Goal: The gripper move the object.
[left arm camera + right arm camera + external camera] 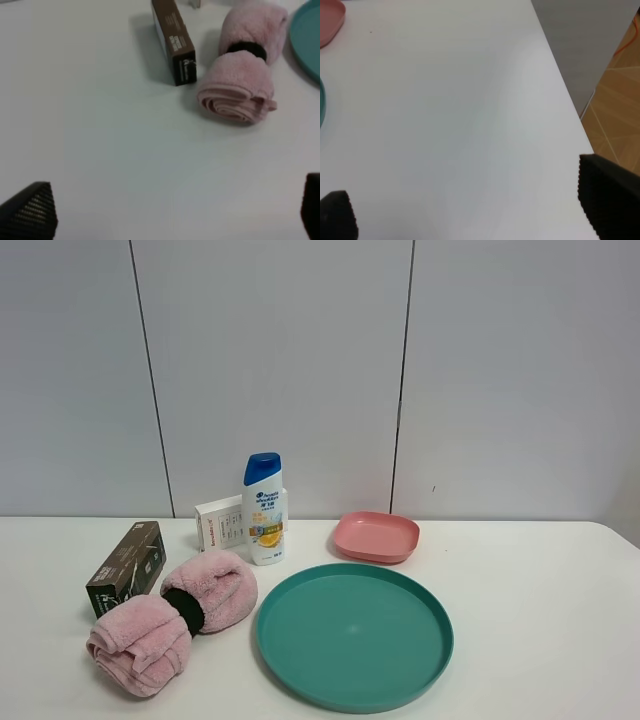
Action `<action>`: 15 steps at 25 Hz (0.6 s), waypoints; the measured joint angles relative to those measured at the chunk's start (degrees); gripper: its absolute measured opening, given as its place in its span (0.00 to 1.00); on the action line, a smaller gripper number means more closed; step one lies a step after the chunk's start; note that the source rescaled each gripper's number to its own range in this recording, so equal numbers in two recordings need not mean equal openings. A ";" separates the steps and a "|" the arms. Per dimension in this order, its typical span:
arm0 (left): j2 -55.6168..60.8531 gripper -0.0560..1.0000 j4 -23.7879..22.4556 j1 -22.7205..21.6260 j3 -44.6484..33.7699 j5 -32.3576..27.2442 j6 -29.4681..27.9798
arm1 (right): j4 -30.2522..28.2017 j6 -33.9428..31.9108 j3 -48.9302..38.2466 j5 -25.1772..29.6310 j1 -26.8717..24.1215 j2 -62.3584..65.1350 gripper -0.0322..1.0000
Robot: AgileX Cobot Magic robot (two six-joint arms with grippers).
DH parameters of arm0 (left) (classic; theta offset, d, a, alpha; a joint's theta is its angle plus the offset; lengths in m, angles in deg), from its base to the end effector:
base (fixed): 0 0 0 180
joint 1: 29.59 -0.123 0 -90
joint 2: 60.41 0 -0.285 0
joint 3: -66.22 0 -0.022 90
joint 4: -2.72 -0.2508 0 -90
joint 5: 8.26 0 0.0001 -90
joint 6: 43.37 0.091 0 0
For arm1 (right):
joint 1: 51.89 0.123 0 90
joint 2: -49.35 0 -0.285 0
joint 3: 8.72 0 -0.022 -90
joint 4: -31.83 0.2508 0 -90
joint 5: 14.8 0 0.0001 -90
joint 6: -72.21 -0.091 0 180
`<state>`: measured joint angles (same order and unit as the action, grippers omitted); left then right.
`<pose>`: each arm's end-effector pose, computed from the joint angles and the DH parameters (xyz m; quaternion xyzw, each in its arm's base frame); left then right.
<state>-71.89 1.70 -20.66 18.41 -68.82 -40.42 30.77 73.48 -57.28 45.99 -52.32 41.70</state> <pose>0.0041 0.0008 0.2813 0.0895 0.8607 -0.0173 0.5009 -0.0052 -0.0014 0.2773 -0.0059 0.8526 -0.0170 0.5223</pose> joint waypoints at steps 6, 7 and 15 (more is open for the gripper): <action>0.06 1.00 -1.88 -0.48 0.00 0.00 -3.57 | 0.00 0.00 0.00 0.00 0.00 0.00 1.00; 0.06 1.00 -1.94 -1.21 0.00 0.00 -3.65 | 0.00 0.00 0.00 0.00 0.00 0.00 1.00; 2.95 1.00 -1.94 -10.72 0.00 0.00 -3.85 | 0.00 0.00 0.00 0.00 0.00 0.00 1.00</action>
<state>-68.93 -0.24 -31.38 18.41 -68.82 -44.27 30.77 73.48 -57.28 45.99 -52.32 41.70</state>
